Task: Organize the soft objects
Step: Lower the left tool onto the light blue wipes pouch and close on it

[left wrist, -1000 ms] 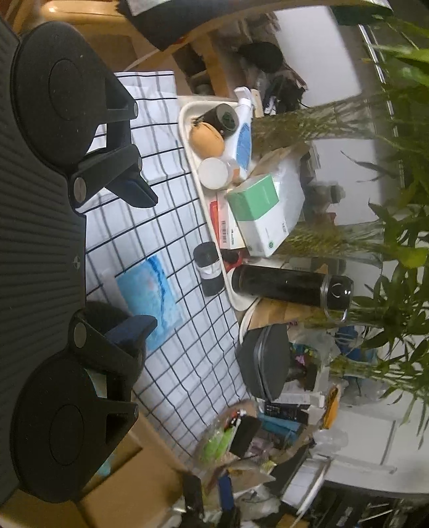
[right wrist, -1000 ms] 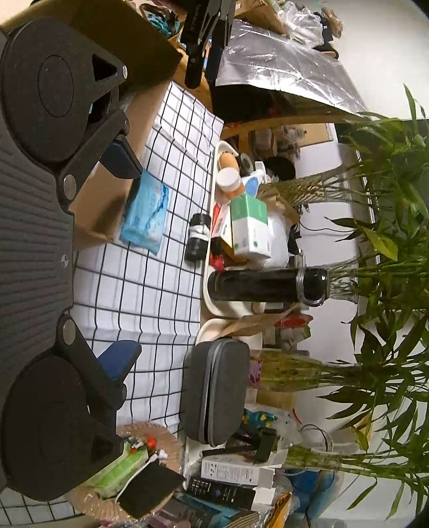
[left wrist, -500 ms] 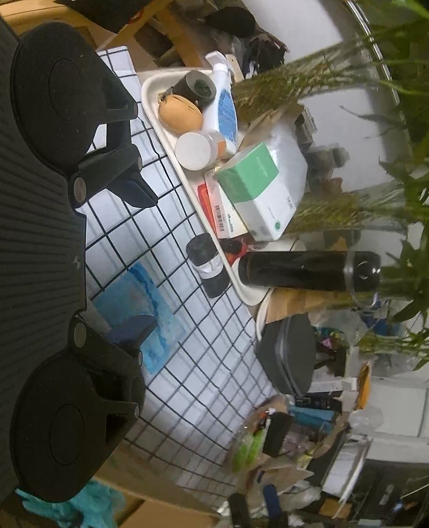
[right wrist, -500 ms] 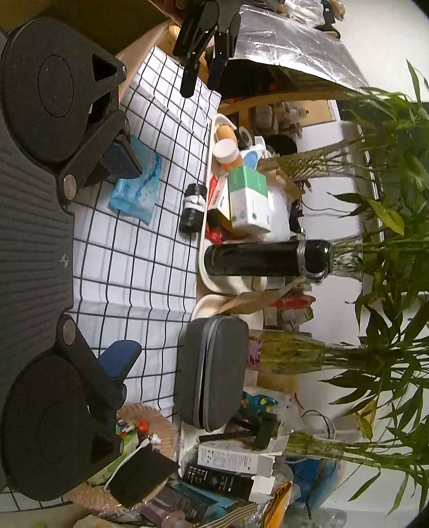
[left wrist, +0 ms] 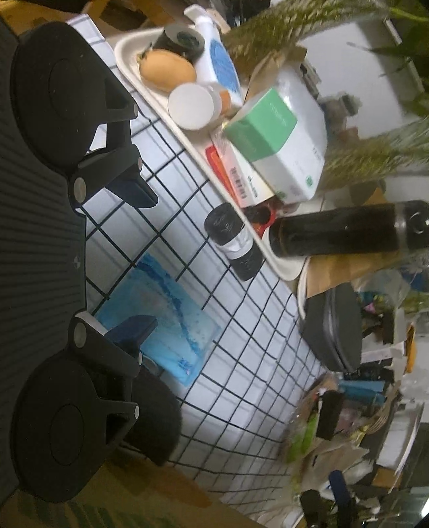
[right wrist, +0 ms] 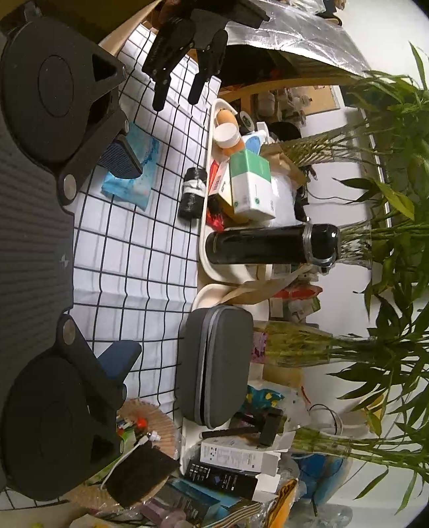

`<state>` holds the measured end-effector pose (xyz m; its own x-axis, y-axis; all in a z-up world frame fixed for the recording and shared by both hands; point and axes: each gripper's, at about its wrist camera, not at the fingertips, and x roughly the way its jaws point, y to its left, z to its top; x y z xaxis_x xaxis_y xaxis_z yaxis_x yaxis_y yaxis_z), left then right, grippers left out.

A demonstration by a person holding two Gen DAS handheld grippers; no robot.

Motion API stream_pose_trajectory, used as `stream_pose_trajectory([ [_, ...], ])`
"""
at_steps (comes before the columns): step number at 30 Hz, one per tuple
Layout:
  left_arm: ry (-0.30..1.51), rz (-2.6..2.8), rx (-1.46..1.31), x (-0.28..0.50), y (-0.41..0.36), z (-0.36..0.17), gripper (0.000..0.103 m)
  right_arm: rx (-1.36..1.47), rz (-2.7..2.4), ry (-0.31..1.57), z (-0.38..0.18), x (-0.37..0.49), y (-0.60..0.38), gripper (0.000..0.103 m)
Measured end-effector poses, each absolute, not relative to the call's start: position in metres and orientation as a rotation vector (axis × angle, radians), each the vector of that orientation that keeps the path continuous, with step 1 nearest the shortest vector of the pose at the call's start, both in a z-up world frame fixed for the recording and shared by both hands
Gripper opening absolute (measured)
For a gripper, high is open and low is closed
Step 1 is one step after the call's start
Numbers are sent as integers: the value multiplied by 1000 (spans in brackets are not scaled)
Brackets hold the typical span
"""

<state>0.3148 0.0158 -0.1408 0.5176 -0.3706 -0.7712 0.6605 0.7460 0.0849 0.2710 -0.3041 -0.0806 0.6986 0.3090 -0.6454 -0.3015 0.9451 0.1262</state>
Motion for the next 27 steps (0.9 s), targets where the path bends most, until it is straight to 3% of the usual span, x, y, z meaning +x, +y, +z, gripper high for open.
stream_pose_trajectory([
  [24,842,-952,523,339,-33,-184,71,69,293,757,-85,292,-305,103],
  [27,834,-961,527,342,-37,-187,76,60,301,754,-85,292,-305,103],
])
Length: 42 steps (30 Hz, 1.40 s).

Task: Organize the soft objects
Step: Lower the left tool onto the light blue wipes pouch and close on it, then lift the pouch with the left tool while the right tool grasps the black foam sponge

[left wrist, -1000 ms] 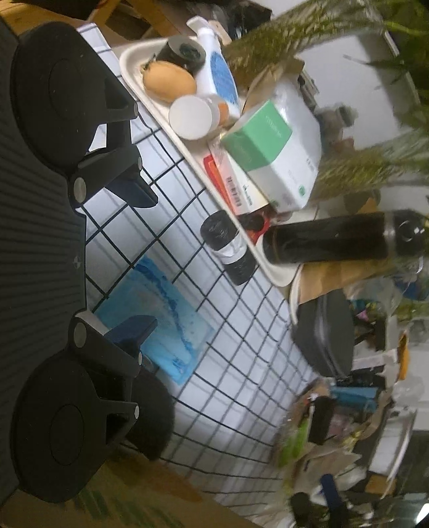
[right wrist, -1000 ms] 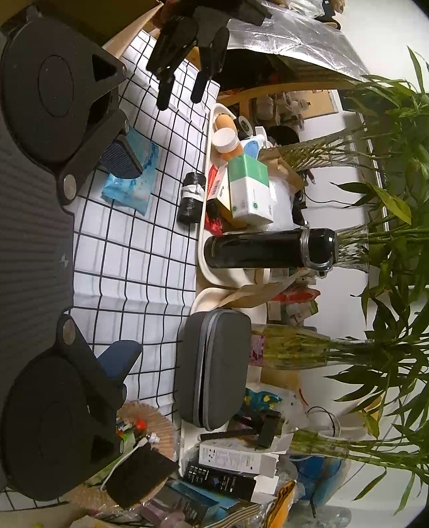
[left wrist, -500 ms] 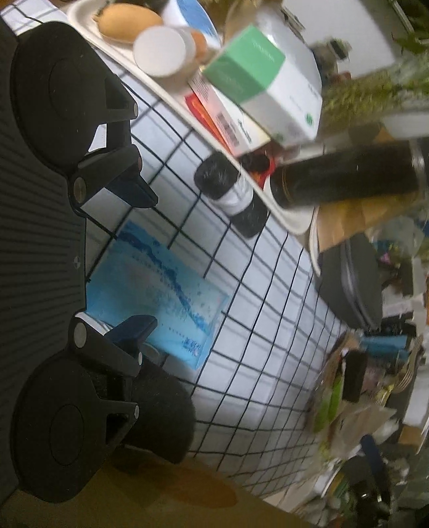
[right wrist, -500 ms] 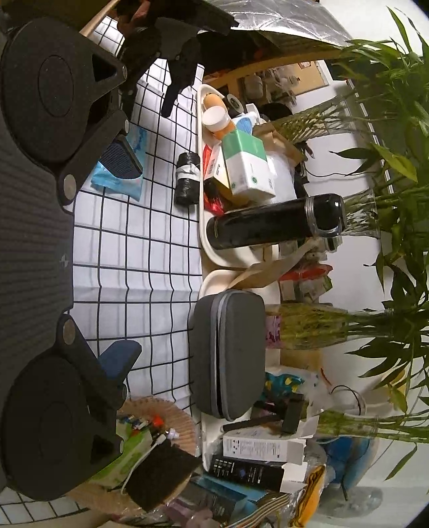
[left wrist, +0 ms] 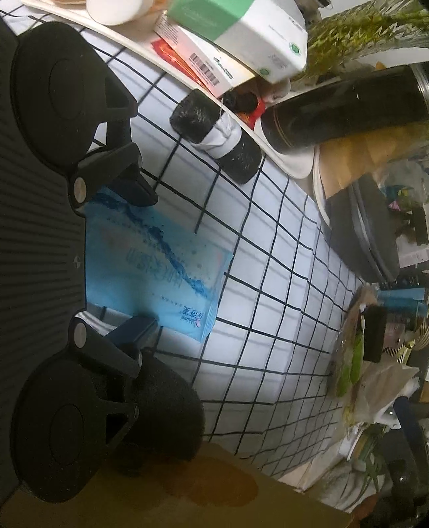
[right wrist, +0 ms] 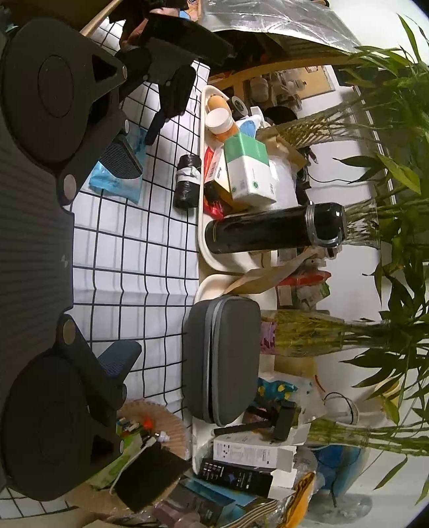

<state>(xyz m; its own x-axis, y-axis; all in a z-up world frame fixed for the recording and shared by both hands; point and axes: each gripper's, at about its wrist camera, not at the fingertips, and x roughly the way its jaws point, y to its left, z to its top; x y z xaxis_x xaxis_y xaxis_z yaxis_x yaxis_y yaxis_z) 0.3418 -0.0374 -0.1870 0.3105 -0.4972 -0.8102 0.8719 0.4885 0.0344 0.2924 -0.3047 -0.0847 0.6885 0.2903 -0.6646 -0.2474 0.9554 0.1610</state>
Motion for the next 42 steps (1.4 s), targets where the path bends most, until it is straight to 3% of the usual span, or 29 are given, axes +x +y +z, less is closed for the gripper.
stream_pose_trajectory([
  [6,858,-961,503,353,-43,-195,86,62,294,759,-85,295,-305,103],
  [11,833,-946,517,351,-49,-198,88,61,290,765,-86,298,-303,103],
  [23,834,-932,500,348,-41,-192,67,54,290,757,-84,299,-298,103],
  [42,812,-535,279,324,11,-115,66,39,260,772,-94,310,-300,103],
])
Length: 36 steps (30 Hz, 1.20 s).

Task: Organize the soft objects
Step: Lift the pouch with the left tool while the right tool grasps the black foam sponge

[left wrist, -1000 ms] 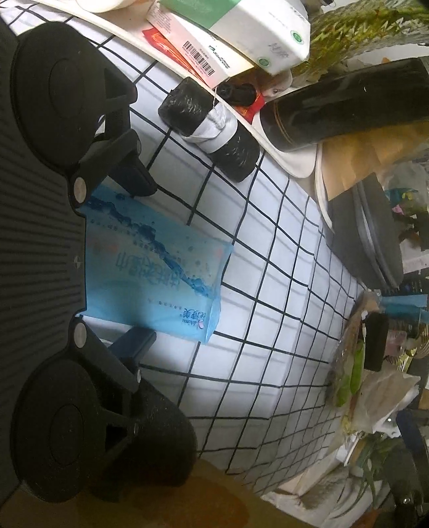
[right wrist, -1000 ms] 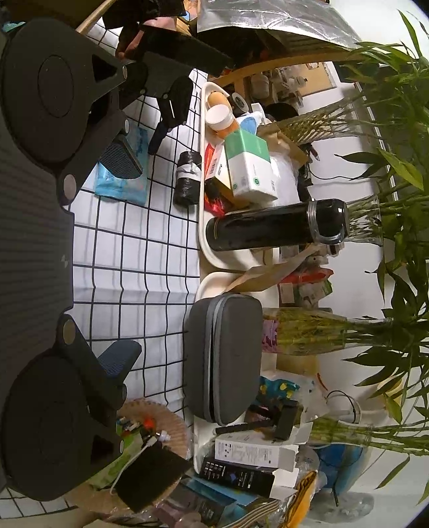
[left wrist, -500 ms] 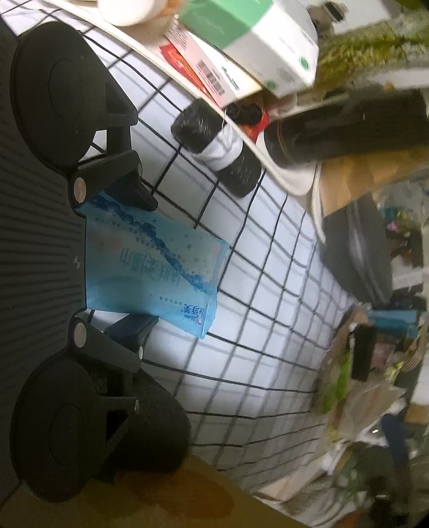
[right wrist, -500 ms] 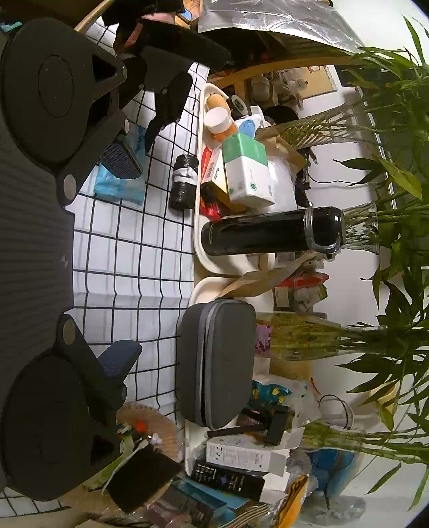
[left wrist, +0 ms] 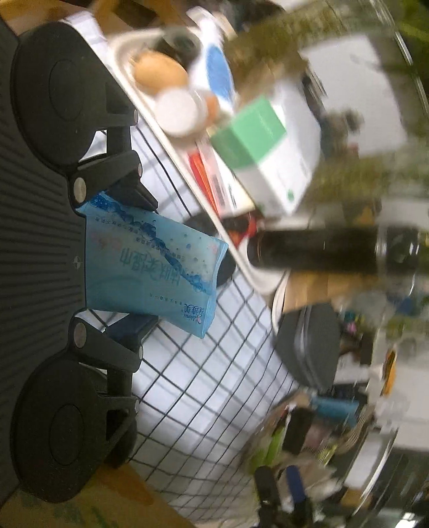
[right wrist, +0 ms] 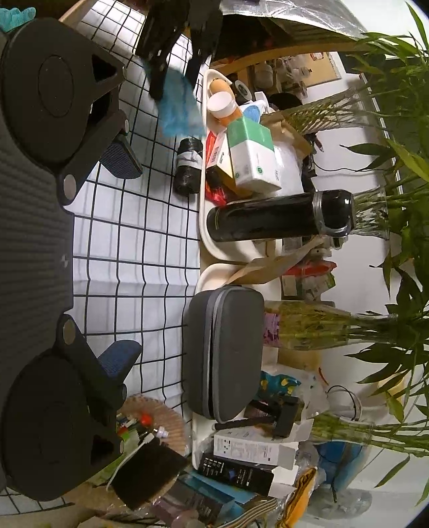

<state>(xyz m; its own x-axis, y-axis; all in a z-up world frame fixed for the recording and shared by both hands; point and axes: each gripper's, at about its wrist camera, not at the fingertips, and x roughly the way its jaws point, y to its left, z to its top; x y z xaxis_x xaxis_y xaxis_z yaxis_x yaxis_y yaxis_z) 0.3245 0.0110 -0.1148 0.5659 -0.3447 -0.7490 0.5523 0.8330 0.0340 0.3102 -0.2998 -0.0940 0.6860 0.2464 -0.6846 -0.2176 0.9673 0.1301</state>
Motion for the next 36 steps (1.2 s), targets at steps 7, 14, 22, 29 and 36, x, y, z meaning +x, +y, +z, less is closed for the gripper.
stream_pose_trajectory([
  [7,808,-312,164,295,42,-81,66,-6,374,826,-107,326,-286,103],
  [14,772,-187,12,267,57,-61,66,30,515,879,-118,343,-274,103],
  [22,733,-163,-8,265,67,-57,66,16,717,939,-134,362,-264,103],
  [29,737,-205,69,259,53,-62,65,-1,908,999,-152,374,-242,93],
  [36,737,-232,63,259,52,-61,66,27,1130,1104,-172,381,-213,85],
])
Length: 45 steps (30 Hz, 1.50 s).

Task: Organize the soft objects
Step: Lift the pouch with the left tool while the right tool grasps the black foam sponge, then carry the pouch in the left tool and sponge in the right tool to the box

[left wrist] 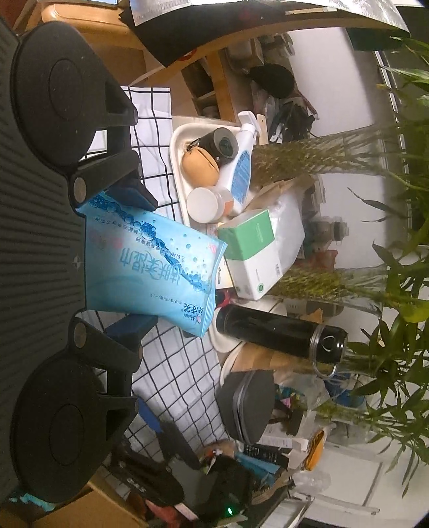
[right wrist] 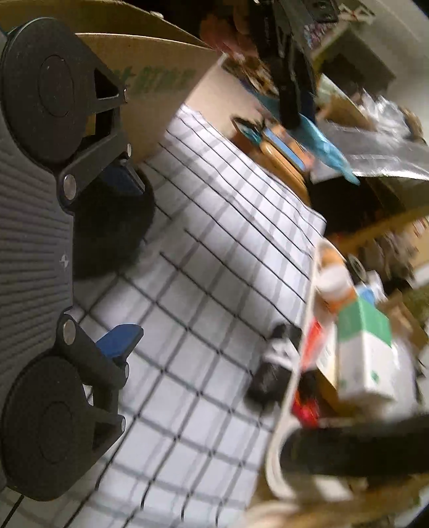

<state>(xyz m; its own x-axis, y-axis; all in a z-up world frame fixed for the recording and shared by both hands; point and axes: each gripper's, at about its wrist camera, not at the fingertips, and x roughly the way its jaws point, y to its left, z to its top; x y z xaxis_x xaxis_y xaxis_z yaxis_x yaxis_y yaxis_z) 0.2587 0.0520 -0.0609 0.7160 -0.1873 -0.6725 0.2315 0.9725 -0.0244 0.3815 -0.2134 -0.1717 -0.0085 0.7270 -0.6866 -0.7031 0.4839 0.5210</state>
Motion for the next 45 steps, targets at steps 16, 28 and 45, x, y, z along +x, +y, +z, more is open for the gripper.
stream_pose_trajectory([
  [16,751,-223,51,260,56,-62,66,4,1231,1226,-191,378,-192,45],
  [28,720,-180,29,258,65,-61,66,54,925,930,-125,383,-239,42],
  [45,635,-150,71,243,55,-53,65,41,528,626,-53,320,-278,41],
])
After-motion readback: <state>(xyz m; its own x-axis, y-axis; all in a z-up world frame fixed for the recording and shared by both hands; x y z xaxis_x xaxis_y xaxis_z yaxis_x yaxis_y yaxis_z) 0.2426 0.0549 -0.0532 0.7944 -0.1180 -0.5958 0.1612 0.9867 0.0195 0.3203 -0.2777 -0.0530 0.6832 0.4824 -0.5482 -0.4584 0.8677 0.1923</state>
